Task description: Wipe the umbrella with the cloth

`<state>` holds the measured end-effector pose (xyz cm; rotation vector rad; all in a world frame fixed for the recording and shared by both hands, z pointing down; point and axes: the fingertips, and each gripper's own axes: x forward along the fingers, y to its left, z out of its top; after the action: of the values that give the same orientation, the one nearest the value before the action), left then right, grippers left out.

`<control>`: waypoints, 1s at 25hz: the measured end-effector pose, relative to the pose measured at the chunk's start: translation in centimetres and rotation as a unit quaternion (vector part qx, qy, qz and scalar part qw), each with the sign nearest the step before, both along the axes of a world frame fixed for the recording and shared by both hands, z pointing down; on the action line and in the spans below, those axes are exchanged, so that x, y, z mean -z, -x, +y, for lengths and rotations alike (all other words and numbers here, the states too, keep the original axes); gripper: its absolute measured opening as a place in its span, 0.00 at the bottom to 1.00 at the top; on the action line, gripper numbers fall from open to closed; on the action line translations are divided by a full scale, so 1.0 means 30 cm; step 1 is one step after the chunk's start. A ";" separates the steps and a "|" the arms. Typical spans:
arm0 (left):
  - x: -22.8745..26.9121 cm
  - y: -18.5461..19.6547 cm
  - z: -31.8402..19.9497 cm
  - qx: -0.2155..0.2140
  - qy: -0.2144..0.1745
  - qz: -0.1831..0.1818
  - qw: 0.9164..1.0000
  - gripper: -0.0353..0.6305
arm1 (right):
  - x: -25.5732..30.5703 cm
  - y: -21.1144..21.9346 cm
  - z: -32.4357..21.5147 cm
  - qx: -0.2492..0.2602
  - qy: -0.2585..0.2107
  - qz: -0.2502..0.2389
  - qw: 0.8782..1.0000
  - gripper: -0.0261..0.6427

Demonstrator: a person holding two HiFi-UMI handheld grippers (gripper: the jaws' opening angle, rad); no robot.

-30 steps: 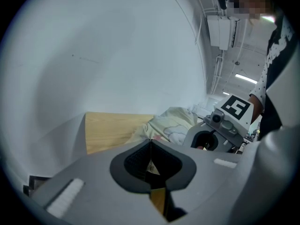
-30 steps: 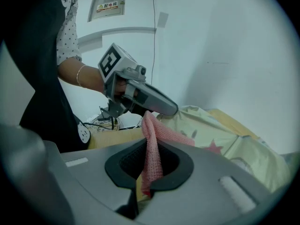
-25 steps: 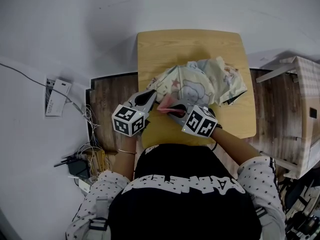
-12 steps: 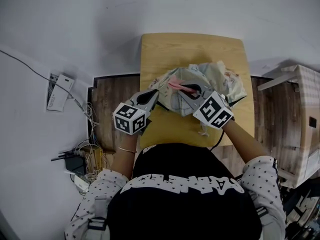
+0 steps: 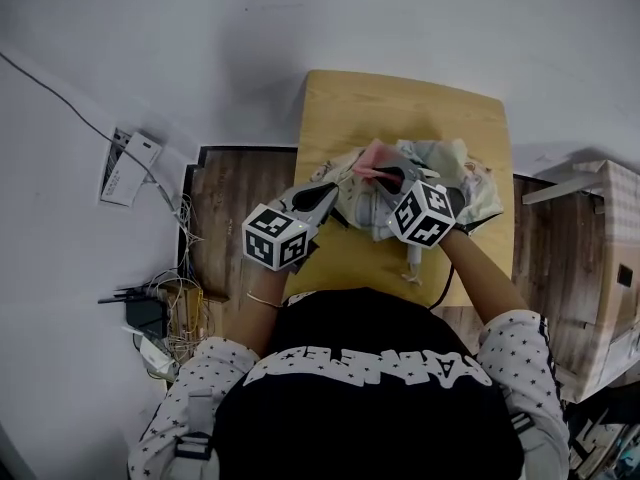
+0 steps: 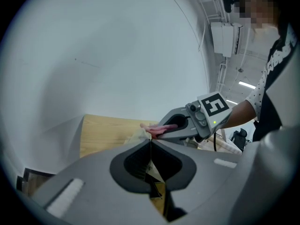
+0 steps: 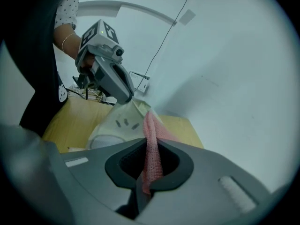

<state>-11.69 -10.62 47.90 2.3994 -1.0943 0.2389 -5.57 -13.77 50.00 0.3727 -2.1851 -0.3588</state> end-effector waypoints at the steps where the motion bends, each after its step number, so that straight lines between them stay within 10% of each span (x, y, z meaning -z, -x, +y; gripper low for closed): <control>1: 0.000 0.001 0.000 0.000 0.001 0.001 1.000 0.06 | -0.010 -0.001 0.009 0.000 0.006 0.001 1.000 0.09; 25: 0.011 -0.012 0.009 0.001 0.008 0.017 1.000 0.06 | -0.128 -0.079 0.342 0.029 0.105 0.009 0.994 0.09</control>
<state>-11.34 -10.34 47.56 2.3797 -1.0763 0.2055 -3.20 -3.53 53.85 0.1880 -2.1940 -0.1606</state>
